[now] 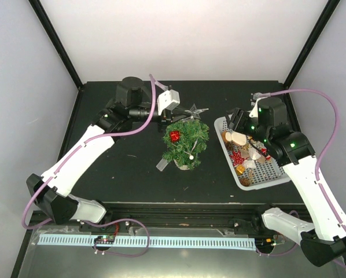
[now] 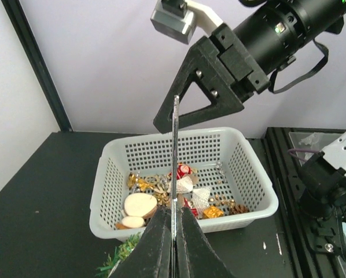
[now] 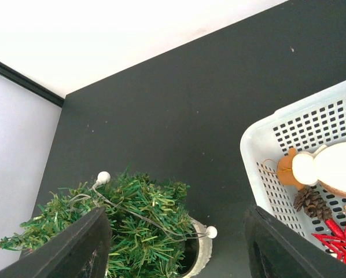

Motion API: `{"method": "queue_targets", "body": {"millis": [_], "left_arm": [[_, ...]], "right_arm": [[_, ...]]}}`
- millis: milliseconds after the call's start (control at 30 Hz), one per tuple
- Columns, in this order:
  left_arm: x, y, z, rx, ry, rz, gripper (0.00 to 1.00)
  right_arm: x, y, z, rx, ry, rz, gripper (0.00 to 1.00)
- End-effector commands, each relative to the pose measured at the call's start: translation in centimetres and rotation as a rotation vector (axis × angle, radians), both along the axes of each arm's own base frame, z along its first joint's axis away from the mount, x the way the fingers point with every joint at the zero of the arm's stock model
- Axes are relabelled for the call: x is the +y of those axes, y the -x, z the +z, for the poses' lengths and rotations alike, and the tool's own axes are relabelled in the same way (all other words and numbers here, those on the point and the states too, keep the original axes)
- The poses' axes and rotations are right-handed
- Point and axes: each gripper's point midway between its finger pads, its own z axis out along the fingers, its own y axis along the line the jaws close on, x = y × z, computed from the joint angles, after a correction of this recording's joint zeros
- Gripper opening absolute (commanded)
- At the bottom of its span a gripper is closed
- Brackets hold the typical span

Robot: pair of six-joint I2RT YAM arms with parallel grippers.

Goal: Decorate the small christmas tree

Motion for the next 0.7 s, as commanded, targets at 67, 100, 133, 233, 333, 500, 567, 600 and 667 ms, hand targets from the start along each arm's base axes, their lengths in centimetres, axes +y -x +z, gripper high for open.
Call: {"method": "queue_targets", "body": {"millis": [67, 100, 133, 233, 333, 500, 567, 600, 667], "left_arm": [[0.23, 0.24, -0.14, -0.042, 0.005, 0.006, 0.02], [0.27, 0.18, -0.2, -0.043, 0.003, 0.012, 0.02], [0.32, 0.1, -0.24, -0.043, 0.001, 0.019, 0.01], [0.43, -0.19, -0.46, -0.045, -0.005, 0.034, 0.02], [0.55, -0.18, -0.24, -0.05, -0.001, 0.038, 0.02], [0.67, -0.13, 0.09, -0.052, 0.004, 0.039, 0.02], [0.67, -0.12, 0.03, -0.057, 0.002, 0.039, 0.02], [0.69, -0.13, -0.03, -0.059, 0.001, 0.04, 0.01], [0.73, -0.29, -0.19, -0.062, -0.003, 0.044, 0.02]], "right_arm": [[-0.23, 0.31, 0.41, -0.014, -0.017, -0.003, 0.64], [-0.29, 0.35, 0.44, -0.015, -0.017, -0.005, 0.64], [-0.27, 0.4, 0.37, -0.011, -0.016, -0.004, 0.64], [-0.28, 0.45, 0.29, -0.007, -0.017, -0.003, 0.64], [-0.26, 0.5, 0.23, -0.003, -0.02, -0.004, 0.64], [-0.13, 0.43, -0.07, 0.004, -0.028, -0.002, 0.64], [-0.03, 0.38, -0.15, 0.006, -0.031, 0.0, 0.64], [0.01, 0.35, -0.15, 0.005, -0.032, 0.001, 0.64], [0.02, 0.29, -0.18, 0.006, -0.032, 0.001, 0.64]]}}
